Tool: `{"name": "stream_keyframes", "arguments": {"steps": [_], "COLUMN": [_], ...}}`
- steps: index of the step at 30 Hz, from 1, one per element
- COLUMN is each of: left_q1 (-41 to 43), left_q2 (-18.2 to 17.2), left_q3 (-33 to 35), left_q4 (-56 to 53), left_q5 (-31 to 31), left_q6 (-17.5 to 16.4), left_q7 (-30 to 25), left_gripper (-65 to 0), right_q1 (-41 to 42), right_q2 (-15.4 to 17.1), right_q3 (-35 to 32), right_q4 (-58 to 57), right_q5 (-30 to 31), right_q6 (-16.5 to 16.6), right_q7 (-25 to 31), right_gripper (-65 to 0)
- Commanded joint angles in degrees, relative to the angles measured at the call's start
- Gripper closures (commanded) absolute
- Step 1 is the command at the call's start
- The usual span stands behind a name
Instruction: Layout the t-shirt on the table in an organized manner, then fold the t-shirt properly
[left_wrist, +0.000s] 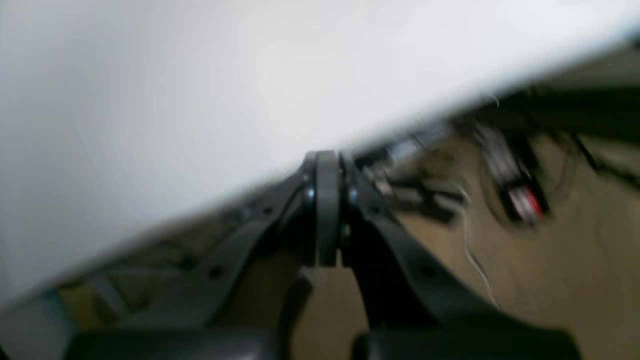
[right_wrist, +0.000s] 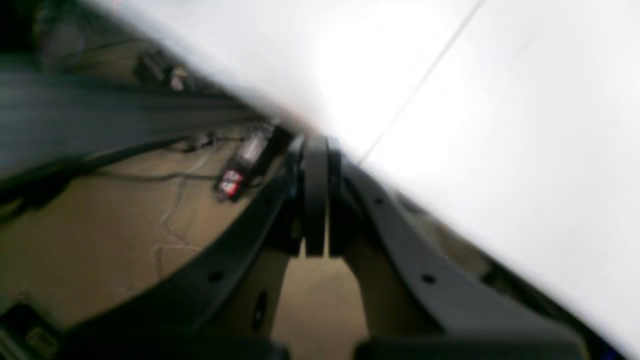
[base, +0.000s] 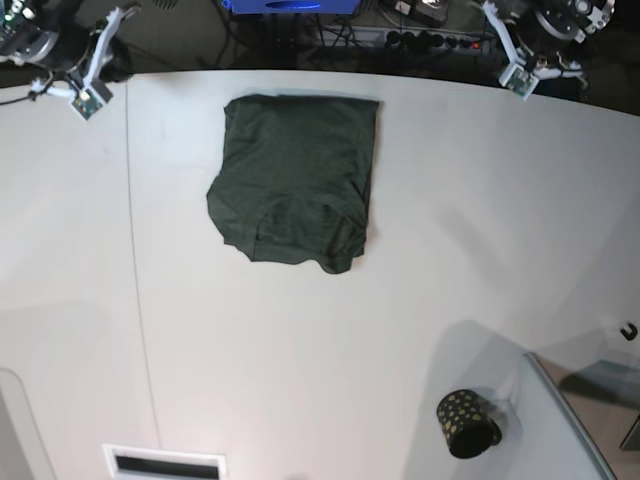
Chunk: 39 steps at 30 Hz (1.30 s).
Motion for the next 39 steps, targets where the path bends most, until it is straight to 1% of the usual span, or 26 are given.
{"name": "stream_keyframes", "arguments": {"steps": [1, 4, 6, 8, 10, 12, 15, 17, 18, 19, 20, 22, 23, 24, 25, 26, 27, 28, 29, 31, 32, 33, 34, 35, 37, 39], "left_q1": [2.6, 8.8, 11.3, 12.0, 11.7, 8.9, 2.8, -2.7, -5.6, -9.3, -13.3, -21.7, -24.8, -27.8, -30.0, -31.0, -31.7, -32.2, -32.8, -33.4, -33.7, -34.0, -34.4, -34.9, -35.8, -36.6], "left_q2": [-0.7, -0.3, -0.3, -0.3, -0.3, -0.4, -0.3, -0.2, 0.0, 0.9, 1.6, 3.3, 4.3, 5.4, 5.8, 6.1, 6.1, 6.1, 6.1, 6.1, 6.1, 6.1, 6.2, 6.3, 7.2, 7.6], "left_q3": [-1.6, -2.1, -1.6, 0.4, 3.5, 8.1, 14.5, 19.8, 22.2, 25.1, 27.6, 31.6, 33.0, 34.4, 35.3, 35.7, 35.9, 35.8, 35.7, 35.7, 35.7, 35.7, 35.7, 35.7, 36.3, 36.4], "left_q4": [0.9, 0.6, -1.4, -6.1, -14.0, -24.1, -41.7, -55.1, -61.3, -69.4, -77.7, -94.5, -100.7, -105.3, -107.9, -107.9, -107.4, -106.0, -104.3, -101.7, -100.9, -100.4, -100.2, -100.3, -100.3, -100.3], "left_q5": [0.0, 0.0, 0.1, 0.1, 0.1, 0.1, 0.1, 0.1, 0.1, 0.0, 0.0, 0.0, 0.0, 0.0, -0.1, -0.3, -0.4, -0.5, -0.5, -0.5, -0.5, -0.5, -0.5, -0.5, 0.0, 0.0], "left_q6": [0.5, 0.5, 0.6, 0.9, 1.0, 1.0, 1.0, 1.1, 1.1, 1.1, 1.1, 1.1, 1.1, 1.1, 1.1, 1.1, 1.1, 1.1, 1.1, 1.1, 1.1, 1.4, 2.3, 3.6, 7.9, 13.1], "left_q7": [-1.7, -3.0, -4.2, -7.0, -11.0, -17.0, -27.2, -35.0, -38.3, -41.6, -44.7, -50.5, -52.9, -55.0, -56.5, -56.8, -56.4, -55.5, -54.4, -53.2, -53.2, -53.2, -53.0, -52.7, -52.2, -51.7], "left_gripper": [0.0, 0.0, 0.0, 0.0, 0.0, 0.0, 0.0, 0.0, 0.0, 0.0, 0.0, 0.0, 0.0, 0.0, 0.0, 0.0, 0.0, 0.0, 0.0, 0.0, 0.0, 0.0, 0.0, 0.0, 0.0, 0.0], "right_q1": [-2.6, -8.7, -11.9, -13.4, -12.6, -8.3, -0.3, 6.2, 9.1, 12.6, 16.0, 22.7, 25.2, 27.5, 29.4, 30.5, 31.0, 31.1, 31.1, 31.1, 31.0, 30.9, 30.8, 30.4, 30.3, 30.3], "right_q2": [0.8, 1.0, 1.1, 1.2, 3.8, 5.2, 5.2, 4.7, 3.6, 1.9, 0.2, -4.1, -6.4, -8.9, -11.0, -12.6, -13.8, -14.5, -14.9, -15.2, -15.3, -15.8, -16.3, -16.4, -16.3, -15.9], "right_q3": [0.9, 1.3, 0.7, -2.2, -6.6, -13.2, -22.4, -29.3, -32.9, -36.6, -39.7, -45.0, -46.4, -47.6, -48.3, -48.6, -48.4, -48.3, -48.3, -48.3, -48.3, -48.3, -48.3, -48.3, -48.3, -48.3], "right_q4": [0.9, 0.4, -0.6, -3.4, -8.6, -15.7, -29.6, -41.3, -47.3, -54.5, -62.9, -80.9, -88.4, -96.4, -102.7, -106.1, -108.4, -108.7, -108.2, -106.3, -105.3, -104.7, -104.6, -104.4, -104.2, -104.2], "right_q5": [0.3, 0.3, 0.2, 0.2, 0.2, 0.2, 0.2, 0.2, 0.2, 0.2, 0.2, 0.2, 0.2, 0.2, 0.3, 0.3, 0.3, 0.4, 0.5, 0.5, 0.5, 0.5, 0.5, 0.5, 0.5, 0.6], "right_q6": [0.0, 0.0, 0.0, 0.0, 0.0, 0.0, -0.1, -0.2, -0.3, -0.4, -0.4, -0.5, -0.5, -0.8, -2.4, -5.2, -9.2, -14.3, -20.1, -30.1, -34.6, -37.3, -39.2, -39.8, -39.7, -39.7], "right_q7": [0.4, 0.2, 0.1, 0.3, 0.5, 0.5, 0.5, 1.1, 2.7, 5.8, 10.2, 22.5, 28.7, 36.1, 43.0, 48.2, 53.1, 56.8, 59.0, 59.4, 59.4, 59.4, 59.4, 59.4, 59.4, 59.4], "right_gripper": [0.0, 0.0, 0.0, 0.0, 0.0, 0.0, 0.0, 0.0, 0.0, 0.0, 0.0, 0.0, 0.0, 0.0, 0.0, 0.0, 0.0, 0.0, 0.0, 0.0, 0.0, 0.0, 0.0, 0.0, 0.0, 0.0]}}
